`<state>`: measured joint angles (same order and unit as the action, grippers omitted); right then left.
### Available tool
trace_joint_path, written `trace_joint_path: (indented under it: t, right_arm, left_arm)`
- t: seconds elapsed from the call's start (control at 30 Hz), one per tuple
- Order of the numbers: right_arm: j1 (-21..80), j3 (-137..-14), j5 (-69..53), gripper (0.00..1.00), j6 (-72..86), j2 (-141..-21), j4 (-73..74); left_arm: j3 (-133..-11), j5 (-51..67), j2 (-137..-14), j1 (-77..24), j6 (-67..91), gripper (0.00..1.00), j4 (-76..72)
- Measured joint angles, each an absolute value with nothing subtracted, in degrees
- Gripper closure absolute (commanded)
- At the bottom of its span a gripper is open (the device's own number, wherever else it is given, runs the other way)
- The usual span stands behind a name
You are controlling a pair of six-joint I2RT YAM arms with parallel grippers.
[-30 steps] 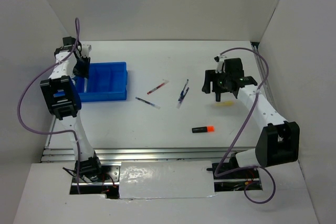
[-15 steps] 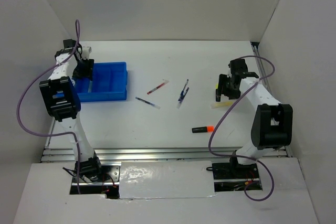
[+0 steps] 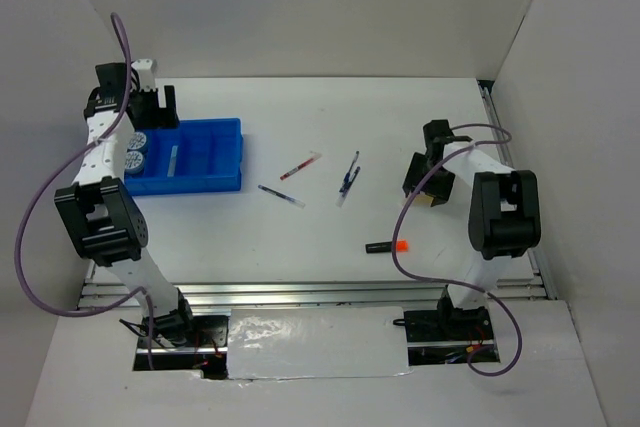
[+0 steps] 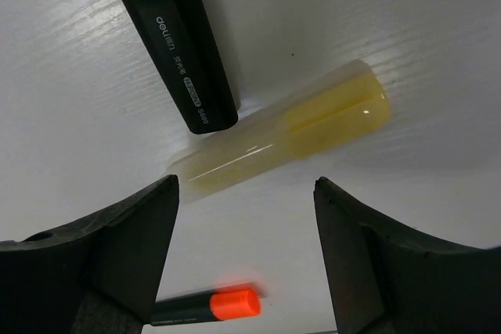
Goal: Sort the stationery into containers
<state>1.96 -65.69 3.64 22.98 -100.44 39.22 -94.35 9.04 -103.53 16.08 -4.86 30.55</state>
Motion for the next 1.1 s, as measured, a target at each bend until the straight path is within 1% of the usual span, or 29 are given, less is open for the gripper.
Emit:
trace_joint_path:
  t: [0.1,0.13,0.27,0.37,0.4,0.5,0.73,0.9,1.03,1.1]
  right_arm:
    - [2.9,-65.7,3.7,0.24,24.4,-102.0,39.2]
    - [3.3,-65.7,3.7,0.27,24.7,-102.3,39.2]
    - [4.4,-66.4,4.2,0.30,25.5,-103.8,39.2]
    - [4.9,-67.4,5.6,0.37,25.3,-104.8,39.4]
    - [5.0,-67.6,6.0,0.41,25.1,-105.0,39.6]
    - [5.1,-68.0,7.7,0.48,23.7,-105.4,40.2]
    - [2.6,-68.0,9.5,0.51,20.4,-105.4,42.2]
    - [-0.6,-66.8,9.3,0.56,19.4,-104.6,42.8]
    - [-2.8,-65.5,9.1,0.65,18.5,-103.8,43.4]
    - [-3.4,-65.1,9.1,0.71,18.1,-103.5,43.4]
  left_arm:
    - [-91.7,10.7,-100.5,16.1,-4.1,0.01,28.2]
    - [-91.2,11.0,-100.0,16.1,-4.0,0.01,28.1]
    - [-90.8,12.3,-99.3,16.1,-3.8,0.01,27.7]
    - [-90.8,12.4,-99.3,16.1,-3.8,0.01,27.8]
    - [-90.8,12.4,-99.3,16.1,-3.8,0.01,27.8]
    - [-90.8,12.3,-99.3,16.1,-3.9,0.01,27.9]
    - [-90.8,12.4,-99.2,16.1,-4.0,0.01,27.9]
    - [-90.5,13.2,-99.0,16.1,-4.0,0.01,27.8]
    - [-88.8,14.4,-97.3,16.1,-3.7,0.01,27.3]
    - [-88.2,15.2,-96.5,16.1,-3.0,0.01,27.0]
